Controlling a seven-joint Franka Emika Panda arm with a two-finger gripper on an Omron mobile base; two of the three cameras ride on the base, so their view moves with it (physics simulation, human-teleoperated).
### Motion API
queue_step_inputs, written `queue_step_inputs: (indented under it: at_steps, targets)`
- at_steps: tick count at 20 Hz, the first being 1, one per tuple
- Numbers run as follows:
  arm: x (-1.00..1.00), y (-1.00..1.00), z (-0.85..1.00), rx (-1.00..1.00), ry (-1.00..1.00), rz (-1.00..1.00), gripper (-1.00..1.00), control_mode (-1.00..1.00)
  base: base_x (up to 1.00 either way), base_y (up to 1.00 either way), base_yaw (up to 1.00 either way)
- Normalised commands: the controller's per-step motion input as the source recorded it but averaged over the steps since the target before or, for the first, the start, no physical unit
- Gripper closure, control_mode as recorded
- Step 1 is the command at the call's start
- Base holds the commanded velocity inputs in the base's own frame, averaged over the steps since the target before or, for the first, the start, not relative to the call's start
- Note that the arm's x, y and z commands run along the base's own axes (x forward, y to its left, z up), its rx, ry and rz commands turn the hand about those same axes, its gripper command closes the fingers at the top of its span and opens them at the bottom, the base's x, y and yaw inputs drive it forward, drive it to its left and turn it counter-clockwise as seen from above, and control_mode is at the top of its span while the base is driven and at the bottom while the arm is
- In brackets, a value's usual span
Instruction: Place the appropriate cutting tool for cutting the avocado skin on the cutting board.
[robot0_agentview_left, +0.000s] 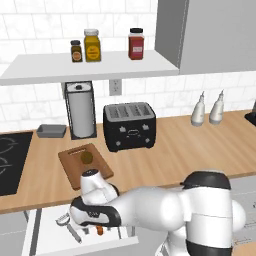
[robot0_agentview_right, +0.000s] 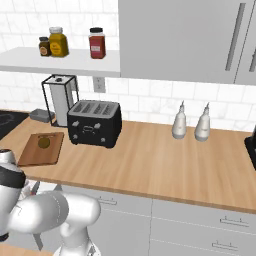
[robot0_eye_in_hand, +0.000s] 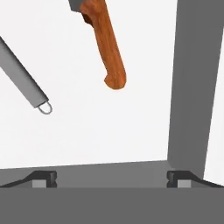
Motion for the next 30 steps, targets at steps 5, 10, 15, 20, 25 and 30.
queue_step_inputs:
  at_steps: [5,10,15,20,25,30]
  targets:
    - [-0.02,0.19,-0.38,0.00,0.09,-0.03,-1.00,-1.00,0.00,0.00,0.00]
    - [-0.33,0.02,-0.43,0.00,0.07,0.00,-1.00,-1.00,0.00,0.00,0.00]
    - [-0.67,0.00,-0.13,0.00,0.03,0.00,-1.00,-1.00,0.00,0.00,0.00]
    - [-0.99,0.00,0.06,0.01,0.05,-0.03,-1.00,-1.00,0.00,0.00,0.00]
    - [-0.98,0.00,0.34,0.00,0.18,-0.07,-1.00,-1.00,0.00,0.00,0.00]
    - [-0.51,0.00,0.48,-0.03,0.09,-0.05,-1.00,-1.00,0.00,0.00,0.00]
